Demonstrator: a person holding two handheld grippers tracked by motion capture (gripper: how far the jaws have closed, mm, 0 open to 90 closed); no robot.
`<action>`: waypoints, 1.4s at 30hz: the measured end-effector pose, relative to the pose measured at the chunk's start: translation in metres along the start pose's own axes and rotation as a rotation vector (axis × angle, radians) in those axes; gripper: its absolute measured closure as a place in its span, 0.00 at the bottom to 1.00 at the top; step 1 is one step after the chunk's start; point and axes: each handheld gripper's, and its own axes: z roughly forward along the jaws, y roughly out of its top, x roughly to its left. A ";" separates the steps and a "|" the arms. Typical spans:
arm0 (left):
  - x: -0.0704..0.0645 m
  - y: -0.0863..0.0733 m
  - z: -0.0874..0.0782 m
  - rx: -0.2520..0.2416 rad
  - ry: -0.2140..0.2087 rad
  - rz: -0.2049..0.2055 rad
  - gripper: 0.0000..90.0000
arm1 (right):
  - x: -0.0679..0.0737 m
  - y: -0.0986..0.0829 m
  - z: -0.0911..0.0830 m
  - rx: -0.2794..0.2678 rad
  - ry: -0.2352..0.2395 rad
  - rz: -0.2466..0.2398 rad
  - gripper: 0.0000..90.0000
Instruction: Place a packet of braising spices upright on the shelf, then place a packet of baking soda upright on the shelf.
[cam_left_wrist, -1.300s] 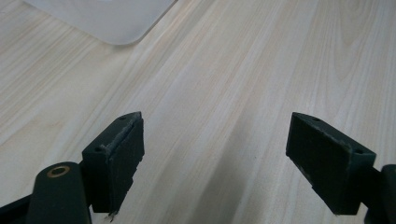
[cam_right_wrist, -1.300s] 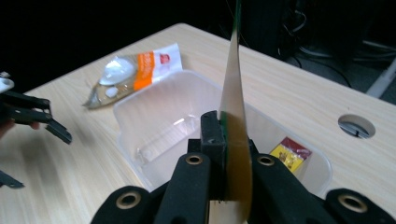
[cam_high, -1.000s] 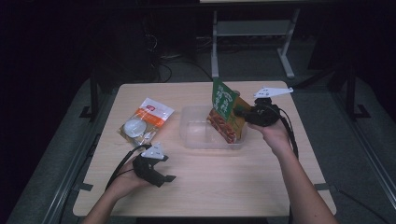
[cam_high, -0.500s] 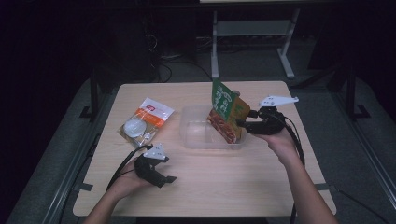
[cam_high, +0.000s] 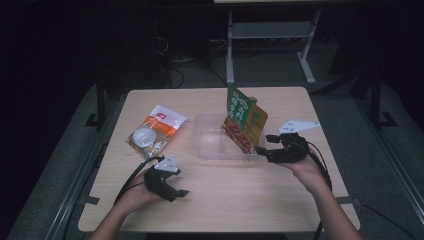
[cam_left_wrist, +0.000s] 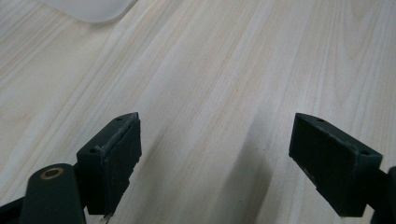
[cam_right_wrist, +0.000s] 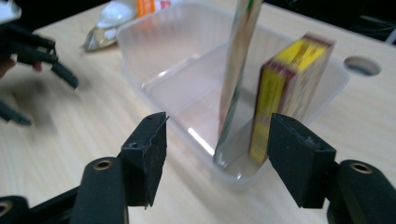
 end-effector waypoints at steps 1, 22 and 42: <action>0.000 0.000 0.000 0.001 0.001 0.002 0.18 | 0.001 -0.003 0.000 0.006 0.000 -0.008 0.41; 0.036 -0.002 -0.036 -0.063 0.158 -0.108 0.20 | 0.039 -0.067 0.005 0.150 0.112 -0.057 0.36; 0.142 -0.006 -0.066 -0.121 0.447 -0.313 0.34 | 0.044 -0.074 0.012 0.194 0.145 -0.060 0.36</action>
